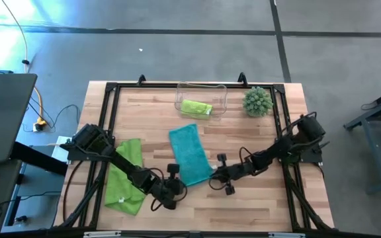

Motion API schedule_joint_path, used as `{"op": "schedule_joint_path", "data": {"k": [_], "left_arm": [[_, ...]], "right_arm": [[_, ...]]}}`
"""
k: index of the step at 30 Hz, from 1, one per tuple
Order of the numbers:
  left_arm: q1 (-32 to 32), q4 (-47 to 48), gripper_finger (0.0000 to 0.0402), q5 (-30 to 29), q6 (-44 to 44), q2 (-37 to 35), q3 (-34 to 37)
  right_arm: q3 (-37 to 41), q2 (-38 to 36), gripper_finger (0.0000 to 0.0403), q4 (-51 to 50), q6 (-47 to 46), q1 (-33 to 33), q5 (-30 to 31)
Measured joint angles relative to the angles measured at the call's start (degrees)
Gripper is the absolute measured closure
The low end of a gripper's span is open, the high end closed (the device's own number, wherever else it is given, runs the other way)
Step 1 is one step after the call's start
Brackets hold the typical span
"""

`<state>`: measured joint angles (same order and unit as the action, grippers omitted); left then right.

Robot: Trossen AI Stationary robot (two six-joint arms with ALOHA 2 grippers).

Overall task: Roll microfiber towels into tight, uniform cylinder then place into a basket
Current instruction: Roll the blue microfiber cloth

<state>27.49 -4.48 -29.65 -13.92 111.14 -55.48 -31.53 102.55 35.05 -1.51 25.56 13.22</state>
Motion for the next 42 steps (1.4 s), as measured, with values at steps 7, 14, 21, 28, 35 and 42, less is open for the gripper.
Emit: {"op": "schedule_joint_path", "data": {"k": [7, 14, 21, 28, 35, 42], "left_arm": [[0.66, -0.24, 0.0398, 0.42, -7.62, -1.65, 0.0], [2.51, -1.52, 0.0399, 0.03, -20.01, -2.64, -0.06], [4.2, 0.6, 0.0398, -1.11, -34.22, -2.55, -0.02], [4.22, 2.87, 0.0399, -6.88, -42.73, -2.5, 0.02], [2.33, 6.02, 0.0399, -6.34, -46.09, -1.2, 0.04], [0.99, 8.09, 0.0399, -5.73, -46.1, -0.78, 0.02]], "right_arm": [[-0.13, -6.71, 0.0398, -2.14, -4.94, -0.72, -2.73], [-0.49, -6.54, 0.0398, -4.08, -13.52, -0.83, -6.3], [-4.92, -6.38, 0.0398, -10.24, -15.81, -0.93, -7.35], [-9.61, -2.11, 0.0398, -17.62, -13.45, -3.14, -6.16], [-10.83, -0.59, 0.0398, -17.36, -10.26, -4.73, -4.75], [-10.78, -0.57, 0.0398, -18.28, -10.42, -5.75, -4.75]]}}
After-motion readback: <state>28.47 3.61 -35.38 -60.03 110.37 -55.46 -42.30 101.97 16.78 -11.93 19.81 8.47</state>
